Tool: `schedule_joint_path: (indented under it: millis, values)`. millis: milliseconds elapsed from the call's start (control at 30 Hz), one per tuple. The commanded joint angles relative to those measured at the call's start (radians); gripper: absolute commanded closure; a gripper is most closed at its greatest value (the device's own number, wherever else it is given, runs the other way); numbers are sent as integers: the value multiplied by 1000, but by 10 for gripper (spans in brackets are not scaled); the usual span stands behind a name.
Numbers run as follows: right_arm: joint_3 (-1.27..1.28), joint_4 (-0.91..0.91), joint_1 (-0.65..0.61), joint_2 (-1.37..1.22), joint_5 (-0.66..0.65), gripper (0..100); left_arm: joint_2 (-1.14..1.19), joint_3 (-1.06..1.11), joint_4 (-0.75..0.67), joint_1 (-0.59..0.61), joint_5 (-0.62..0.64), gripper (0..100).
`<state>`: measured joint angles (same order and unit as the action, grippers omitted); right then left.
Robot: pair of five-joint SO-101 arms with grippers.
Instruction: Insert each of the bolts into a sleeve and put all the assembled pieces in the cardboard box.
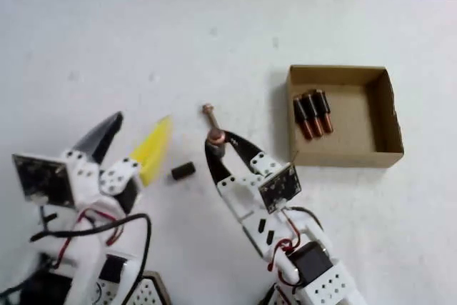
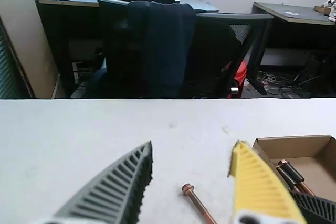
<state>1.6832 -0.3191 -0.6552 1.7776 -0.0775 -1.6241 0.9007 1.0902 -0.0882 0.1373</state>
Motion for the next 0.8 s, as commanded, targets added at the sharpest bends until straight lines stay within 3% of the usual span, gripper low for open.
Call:
schedule_joint_path:
  millis: [0, 133, 267, 400, 600, 767]
  values:
    - [8, -1, 13, 22, 6, 981, 5, -115, 101, 45, -12, 842]
    - [8, -24, 15, 21, 6, 981, 5, -161, 144, 111, -12, 983]
    - [8, -50, 24, 22, 6, 981, 5, -170, 241, 148, -14, 937]
    - [8, -42, 58, 24, 6, 981, -13, -166, 344, 148, -14, 978]
    - [8, -48, 82, 24, -97, 981, -205, -161, 394, 145, -14, 977]
    - [8, -50, 84, 24, -106, 981, -200, -160, 445, 145, -14, 978]
